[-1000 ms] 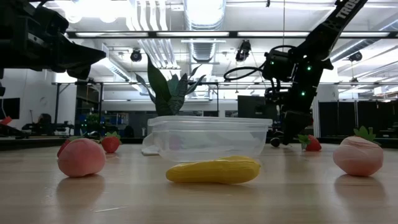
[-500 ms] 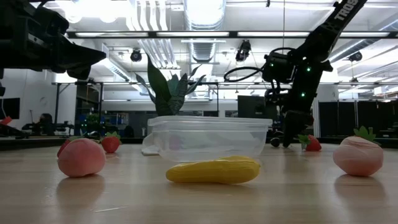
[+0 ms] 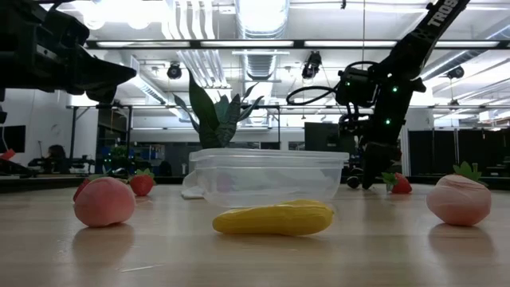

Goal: Pick and placing Produce into tupperware
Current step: Put the black cherry into the transparent bin

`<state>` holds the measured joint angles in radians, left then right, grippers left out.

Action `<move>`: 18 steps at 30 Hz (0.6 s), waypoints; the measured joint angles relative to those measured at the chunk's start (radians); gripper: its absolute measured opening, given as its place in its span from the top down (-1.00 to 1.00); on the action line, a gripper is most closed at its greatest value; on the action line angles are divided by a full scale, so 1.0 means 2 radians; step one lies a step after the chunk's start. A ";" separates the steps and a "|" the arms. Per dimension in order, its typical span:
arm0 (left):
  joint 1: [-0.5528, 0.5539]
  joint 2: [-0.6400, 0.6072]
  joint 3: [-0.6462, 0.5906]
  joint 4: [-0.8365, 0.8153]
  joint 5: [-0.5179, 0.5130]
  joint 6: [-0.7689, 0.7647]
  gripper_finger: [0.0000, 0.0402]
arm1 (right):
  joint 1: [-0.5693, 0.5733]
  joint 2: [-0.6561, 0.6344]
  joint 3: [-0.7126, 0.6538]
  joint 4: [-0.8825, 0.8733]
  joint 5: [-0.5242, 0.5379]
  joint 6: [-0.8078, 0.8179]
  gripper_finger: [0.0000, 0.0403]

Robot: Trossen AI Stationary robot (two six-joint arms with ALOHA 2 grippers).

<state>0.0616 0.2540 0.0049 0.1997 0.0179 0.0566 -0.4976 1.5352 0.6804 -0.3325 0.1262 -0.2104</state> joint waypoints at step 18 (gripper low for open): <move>0.000 0.000 0.000 0.000 0.000 0.000 1.00 | 0.000 0.000 -0.001 -0.003 0.004 0.000 0.96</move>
<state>0.0616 0.2531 0.0048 0.2001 0.0181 0.0563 -0.4984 1.5352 0.6785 -0.3388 0.1349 -0.2100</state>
